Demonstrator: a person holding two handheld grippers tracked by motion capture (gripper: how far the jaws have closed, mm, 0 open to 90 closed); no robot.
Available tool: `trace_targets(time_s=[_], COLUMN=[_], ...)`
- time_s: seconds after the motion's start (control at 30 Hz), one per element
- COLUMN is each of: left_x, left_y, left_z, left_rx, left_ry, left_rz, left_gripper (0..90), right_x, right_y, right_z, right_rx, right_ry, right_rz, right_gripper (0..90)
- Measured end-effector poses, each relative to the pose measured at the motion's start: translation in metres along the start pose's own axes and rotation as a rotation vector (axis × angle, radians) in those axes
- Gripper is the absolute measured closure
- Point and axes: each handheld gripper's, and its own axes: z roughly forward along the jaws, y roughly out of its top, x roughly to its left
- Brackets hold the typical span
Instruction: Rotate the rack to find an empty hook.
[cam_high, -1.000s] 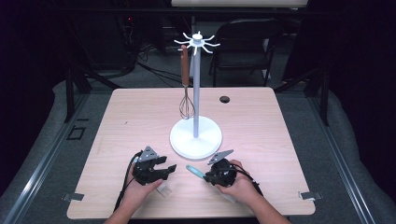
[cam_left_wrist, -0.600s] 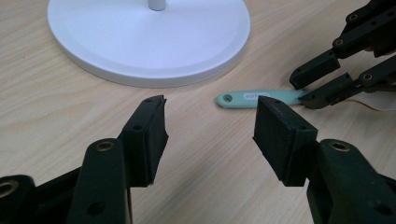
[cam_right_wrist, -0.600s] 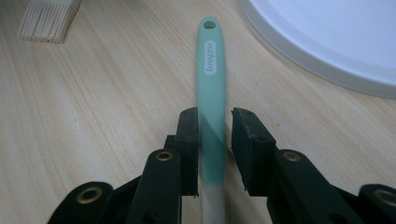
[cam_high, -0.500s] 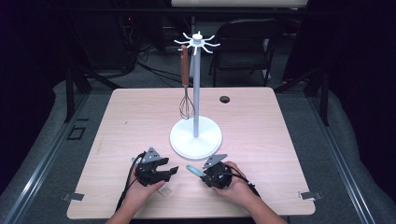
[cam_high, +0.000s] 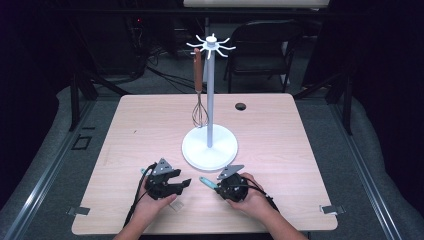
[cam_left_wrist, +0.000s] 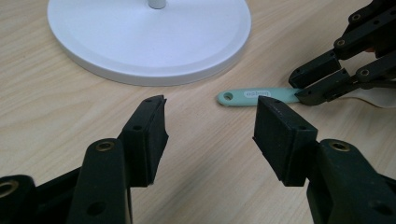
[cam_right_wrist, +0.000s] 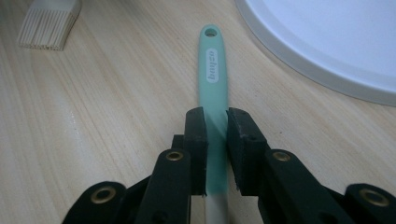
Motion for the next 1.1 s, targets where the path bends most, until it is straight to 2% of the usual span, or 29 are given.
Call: trace_targets(time_s=[0.13,0.37,0.57,0.6,0.67,0.7,0.87,1.1], left_x=[0.0,-0.003,-0.007,-0.008,-0.01,-0.01,-0.011,-0.01], left_y=[0.0,-0.001,-0.001,-0.001,-0.001,-0.001,-0.001,-0.002], left_z=[0.0,0.004,0.01,0.01,0.012,0.013,0.014,0.014], left_rx=[0.003,0.01,0.026,0.031,0.038,0.034,0.041,0.043], left_ry=[-0.003,-0.027,-0.047,-0.053,-0.057,-0.056,-0.059,-0.062], left_rz=[0.003,-0.003,0.02,0.026,0.029,0.031,0.033,0.034], left_gripper=[43.7,43.7,43.3,43.3,43.3,43.3,43.3,43.3], right_x=[-0.003,-0.003,-0.001,0.0,0.001,0.0,-0.001,0.003], right_y=[0.0,0.0,0.001,0.001,0.002,0.003,0.002,0.005], right_z=[-0.002,-0.006,-0.009,-0.009,-0.011,-0.013,-0.009,0.004], right_rx=[0.002,-0.033,-0.041,-0.042,-0.06,-0.064,-0.046,-0.021], right_ry=[0.009,0.031,0.036,0.038,0.031,0.027,0.016,0.018], right_rz=[0.011,0.024,0.018,0.014,0.009,0.005,0.017,-0.002], right_gripper=[78.3,78.3,78.9,80.5,90.0,89.9,78.2,70.5])
